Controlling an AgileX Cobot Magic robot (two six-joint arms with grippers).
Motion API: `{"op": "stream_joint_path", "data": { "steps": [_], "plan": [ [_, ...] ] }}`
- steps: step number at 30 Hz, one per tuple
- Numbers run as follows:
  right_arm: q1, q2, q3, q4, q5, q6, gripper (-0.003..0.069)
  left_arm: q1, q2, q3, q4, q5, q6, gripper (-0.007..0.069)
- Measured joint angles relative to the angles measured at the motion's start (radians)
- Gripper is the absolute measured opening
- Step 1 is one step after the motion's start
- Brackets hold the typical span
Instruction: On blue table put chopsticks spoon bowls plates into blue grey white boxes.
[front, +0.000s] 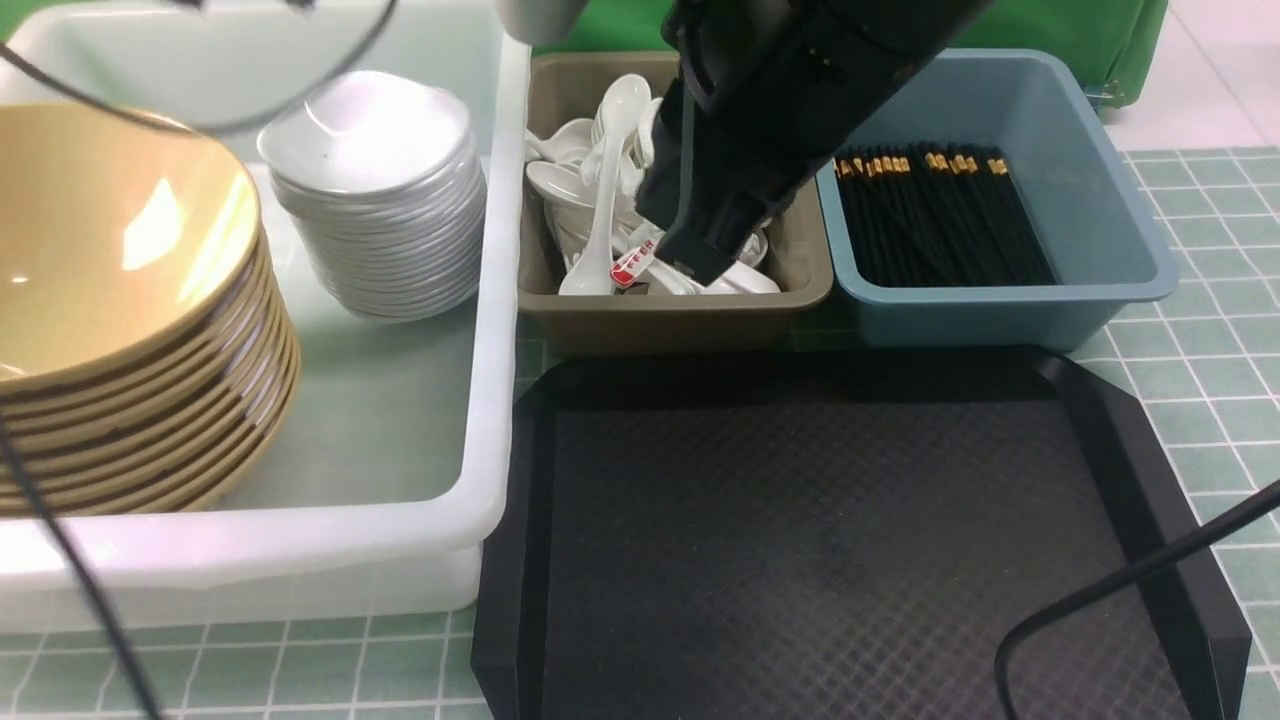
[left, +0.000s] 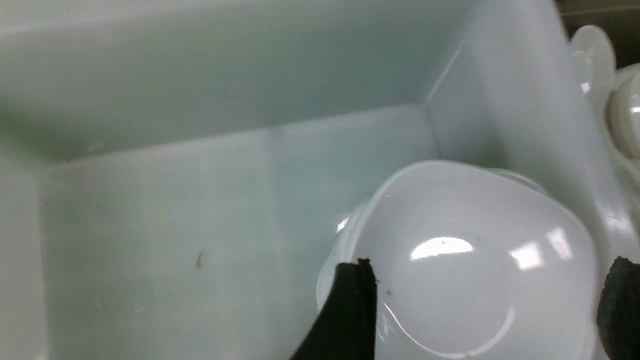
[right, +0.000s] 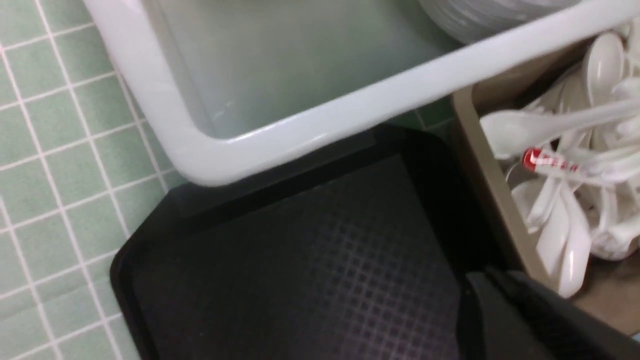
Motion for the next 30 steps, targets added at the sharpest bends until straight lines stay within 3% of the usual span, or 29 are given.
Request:
{"op": "stream_joint_path", "data": {
  "steps": [3,4,6,7,8,11,15,23,30],
  "plan": [
    [0.000,-0.053,0.078,0.003,-0.001,0.028,0.0062,-0.027,-0.111,-0.005,0.034,0.110,0.000,0.0396],
    [0.000,-0.059,0.086,0.003,-0.002,0.028,0.0062,-0.027,-0.118,-0.002,0.038,0.114,0.000,0.0384],
    [0.000,-0.149,0.218,0.035,-0.054,0.044,0.0066,-0.050,-0.228,0.082,0.075,0.132,0.003,0.0204],
    [0.000,-0.164,0.241,0.039,-0.066,0.045,0.0066,-0.053,-0.246,0.111,0.078,0.134,0.004,0.0176],
    [0.000,-0.230,0.339,0.053,-0.122,0.049,0.0067,-0.059,-0.321,0.188,0.091,0.140,0.005,0.0079],
    [0.000,-0.356,0.523,0.061,-0.225,0.052,0.0069,-0.061,-0.466,0.389,0.104,0.141,0.006,0.0009],
    [0.000,-0.509,0.695,0.068,-0.354,0.054,0.0070,-0.061,-0.649,0.616,0.109,0.098,0.007,-0.0007],
    [0.000,-0.867,1.063,0.079,-0.666,0.055,0.0078,-0.061,-1.169,1.213,0.105,-0.199,-0.018,-0.0008],
    [0.000,-1.086,1.226,0.141,-0.844,0.055,0.0078,-0.061,-1.419,1.442,0.094,-0.298,-0.039,-0.0012]
  ]
}}
